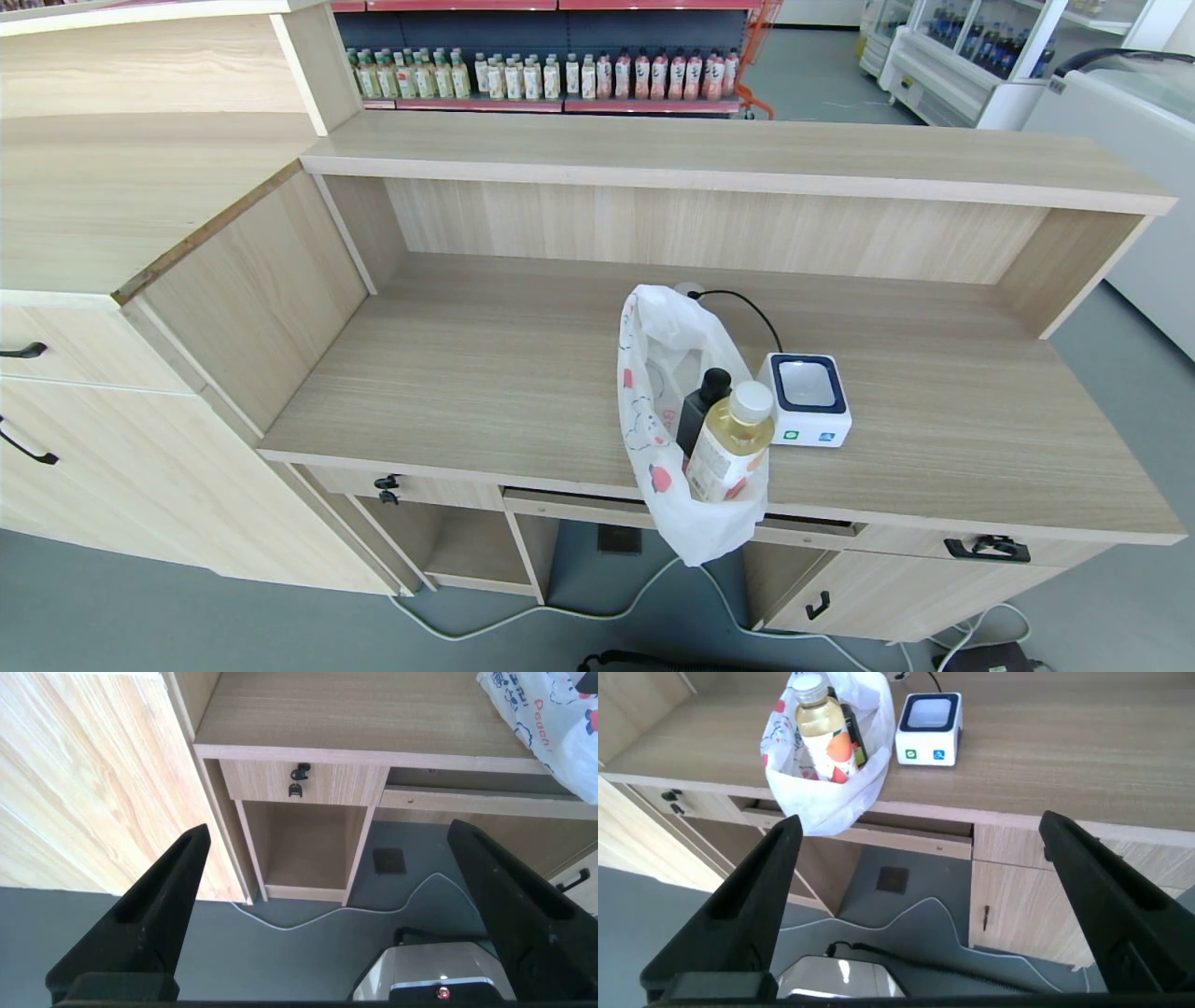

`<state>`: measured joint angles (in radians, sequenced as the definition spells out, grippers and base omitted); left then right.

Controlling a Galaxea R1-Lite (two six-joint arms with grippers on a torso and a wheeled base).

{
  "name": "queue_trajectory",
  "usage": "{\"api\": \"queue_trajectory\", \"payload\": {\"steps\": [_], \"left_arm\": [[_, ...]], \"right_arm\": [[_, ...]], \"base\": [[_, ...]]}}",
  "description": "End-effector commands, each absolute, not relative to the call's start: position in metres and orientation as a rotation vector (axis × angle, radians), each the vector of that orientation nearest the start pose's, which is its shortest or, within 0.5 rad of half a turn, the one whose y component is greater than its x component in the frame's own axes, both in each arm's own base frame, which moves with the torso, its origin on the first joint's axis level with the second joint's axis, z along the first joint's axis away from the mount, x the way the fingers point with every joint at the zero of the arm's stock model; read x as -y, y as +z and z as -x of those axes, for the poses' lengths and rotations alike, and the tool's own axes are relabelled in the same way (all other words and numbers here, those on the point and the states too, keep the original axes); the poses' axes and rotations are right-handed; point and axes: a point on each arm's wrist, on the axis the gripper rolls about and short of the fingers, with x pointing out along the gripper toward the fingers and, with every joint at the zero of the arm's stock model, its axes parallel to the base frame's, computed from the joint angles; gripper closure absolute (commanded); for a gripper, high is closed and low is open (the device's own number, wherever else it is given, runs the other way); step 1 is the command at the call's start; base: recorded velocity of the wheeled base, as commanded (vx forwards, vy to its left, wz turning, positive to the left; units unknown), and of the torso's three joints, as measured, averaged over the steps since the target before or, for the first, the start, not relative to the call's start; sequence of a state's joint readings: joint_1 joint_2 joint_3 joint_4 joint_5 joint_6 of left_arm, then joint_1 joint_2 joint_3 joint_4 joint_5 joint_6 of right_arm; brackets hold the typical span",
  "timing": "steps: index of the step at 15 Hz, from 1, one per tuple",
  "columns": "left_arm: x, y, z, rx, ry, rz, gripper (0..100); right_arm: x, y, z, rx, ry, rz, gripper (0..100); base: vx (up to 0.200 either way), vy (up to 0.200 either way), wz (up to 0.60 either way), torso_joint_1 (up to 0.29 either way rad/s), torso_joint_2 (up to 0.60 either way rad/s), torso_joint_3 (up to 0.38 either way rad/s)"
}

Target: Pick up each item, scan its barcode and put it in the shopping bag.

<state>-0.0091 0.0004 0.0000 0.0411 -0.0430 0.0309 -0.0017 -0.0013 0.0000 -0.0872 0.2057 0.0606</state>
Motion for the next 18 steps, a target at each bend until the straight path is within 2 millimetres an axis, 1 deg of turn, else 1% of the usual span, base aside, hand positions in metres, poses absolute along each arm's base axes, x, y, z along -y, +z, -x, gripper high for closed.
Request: {"api": "queue_trajectory", "payload": {"steps": [1,4,6,18], "left_arm": [[0.0008,0.0712,0.0229,-0.041,-0.053,-0.03,0],[0.0008,0.0712,0.0229,-0.041,-0.053,-0.03,0],[0.0008,0.0712,0.0229,-0.041,-0.053,-0.03,0],[0.0008,0.0712,0.0229,-0.041,-0.053,-0.03,0]], "right_arm": [[-0.0047,0.0844,0.0237,0.081,0.208,-0.052,0],[-0.0046,0.0845,0.0237,0.081,0.204,-0.067,0],[-0.0045,0.0845,0.0236,0.077,0.204,-0.109,0],[-0.0045,0.0845,0.0236,0.077,0.201,-0.112,0]], "base": [[0.0,0.0,0.0,0.0,0.0,0.0],[0.0,0.0,0.0,0.0,0.0,0.0],[0.0,0.0,0.0,0.0,0.0,0.0],[0.0,0.0,0.0,0.0,0.0,0.0]]}}
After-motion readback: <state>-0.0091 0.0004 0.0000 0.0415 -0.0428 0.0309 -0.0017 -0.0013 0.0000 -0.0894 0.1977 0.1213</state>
